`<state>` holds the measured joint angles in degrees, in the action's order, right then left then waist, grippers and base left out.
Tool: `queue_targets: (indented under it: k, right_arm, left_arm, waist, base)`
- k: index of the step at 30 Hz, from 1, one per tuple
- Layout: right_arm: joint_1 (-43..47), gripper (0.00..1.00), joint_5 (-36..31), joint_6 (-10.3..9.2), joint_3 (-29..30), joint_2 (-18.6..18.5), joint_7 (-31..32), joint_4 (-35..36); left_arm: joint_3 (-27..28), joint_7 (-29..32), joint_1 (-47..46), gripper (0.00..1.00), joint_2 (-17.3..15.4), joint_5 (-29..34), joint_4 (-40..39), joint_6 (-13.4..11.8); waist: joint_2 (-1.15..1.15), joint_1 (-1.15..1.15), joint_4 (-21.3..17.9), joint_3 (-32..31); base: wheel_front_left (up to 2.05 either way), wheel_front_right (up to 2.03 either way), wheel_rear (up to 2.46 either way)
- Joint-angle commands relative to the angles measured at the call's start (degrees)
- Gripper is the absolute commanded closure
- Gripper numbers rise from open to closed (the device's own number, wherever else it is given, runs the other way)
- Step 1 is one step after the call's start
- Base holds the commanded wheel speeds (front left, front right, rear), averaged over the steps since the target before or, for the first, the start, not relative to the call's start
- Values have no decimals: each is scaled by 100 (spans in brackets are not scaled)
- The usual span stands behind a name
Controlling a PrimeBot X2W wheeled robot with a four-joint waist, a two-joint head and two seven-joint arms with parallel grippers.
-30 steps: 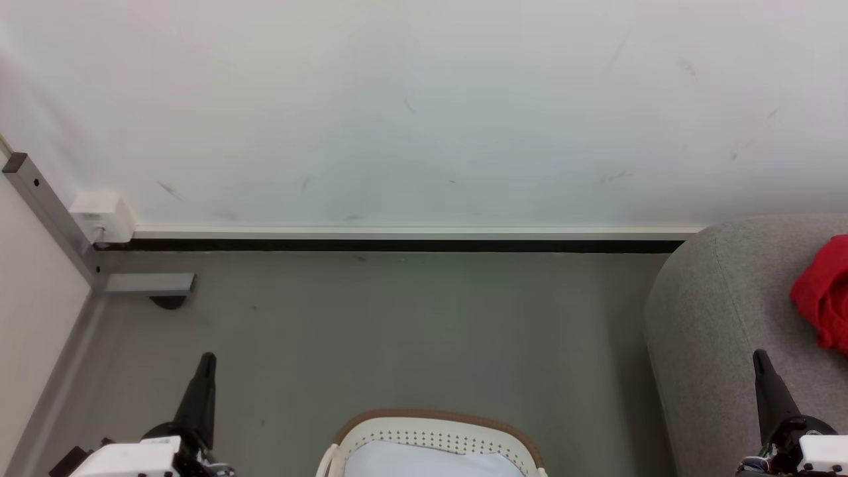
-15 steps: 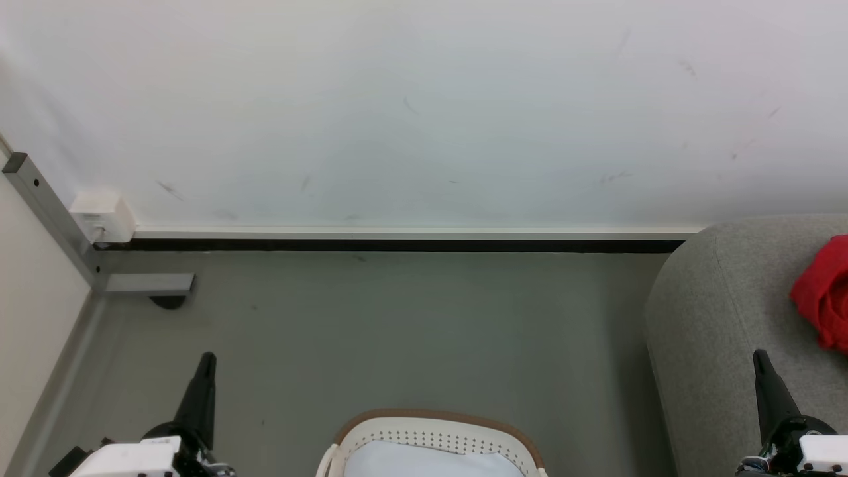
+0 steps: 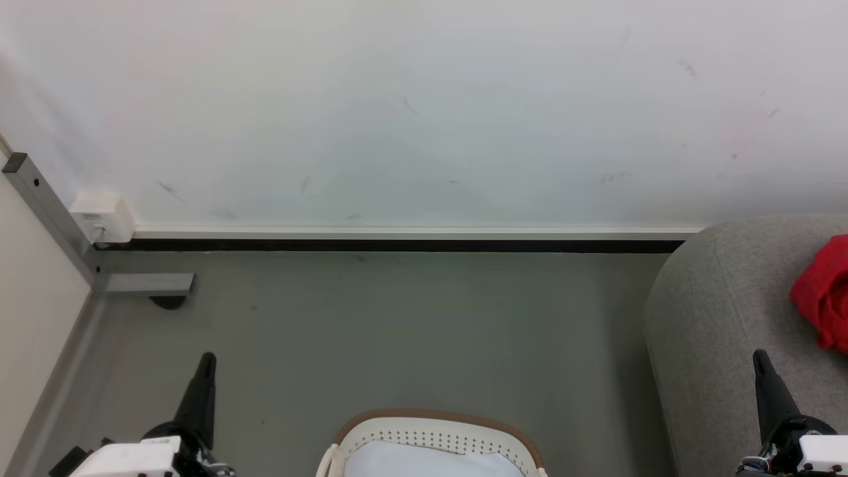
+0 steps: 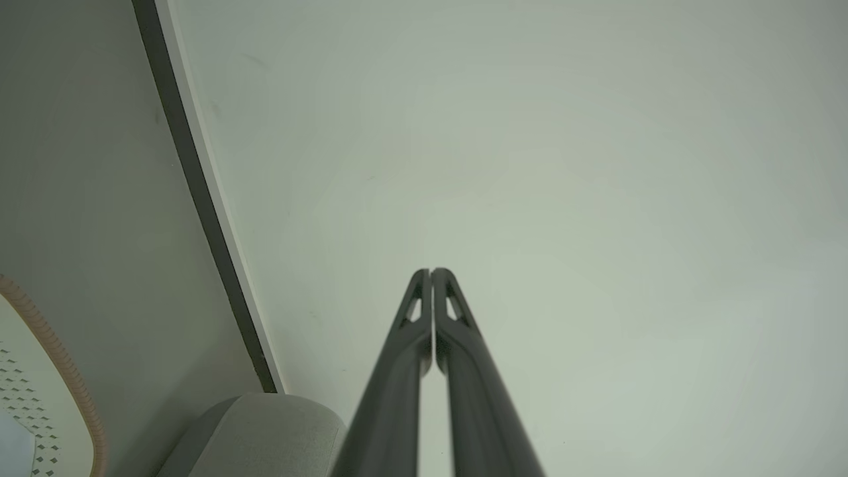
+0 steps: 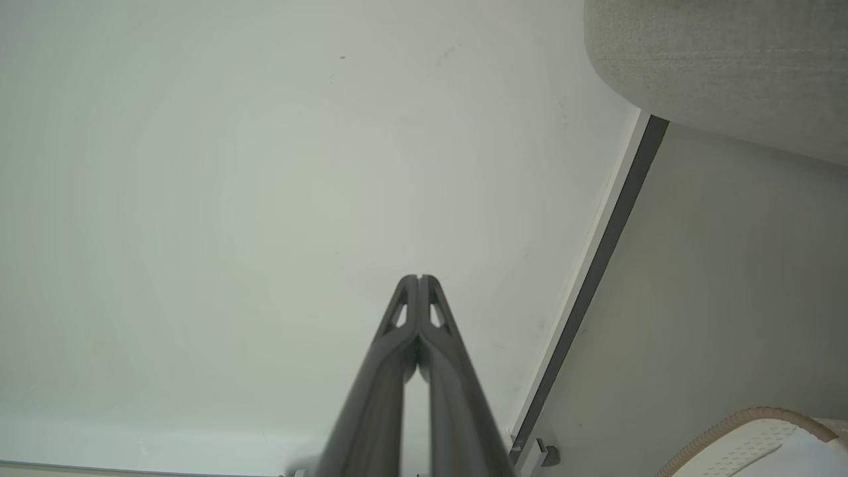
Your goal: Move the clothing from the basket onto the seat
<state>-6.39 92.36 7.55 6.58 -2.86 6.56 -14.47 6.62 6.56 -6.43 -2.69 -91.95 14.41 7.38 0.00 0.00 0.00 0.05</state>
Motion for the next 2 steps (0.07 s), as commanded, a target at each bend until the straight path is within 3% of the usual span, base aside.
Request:
queue_targets:
  k: [1, 2]
  right_arm:
    - [-34, 100, -4, -12, 24, 2, 26, 28]
    - [-34, 100, -4, -12, 24, 2, 26, 28]
  left_arm:
    - [7, 25, -33, 100, -36, -73, -13, 25]
    - [7, 25, -33, 100, -36, -73, -13, 25]
  waist:
    - [0, 0, 0, 0]
    - [0, 0, 0, 0]
  base:
    - [0, 0, 0]
    - [0, 0, 0]
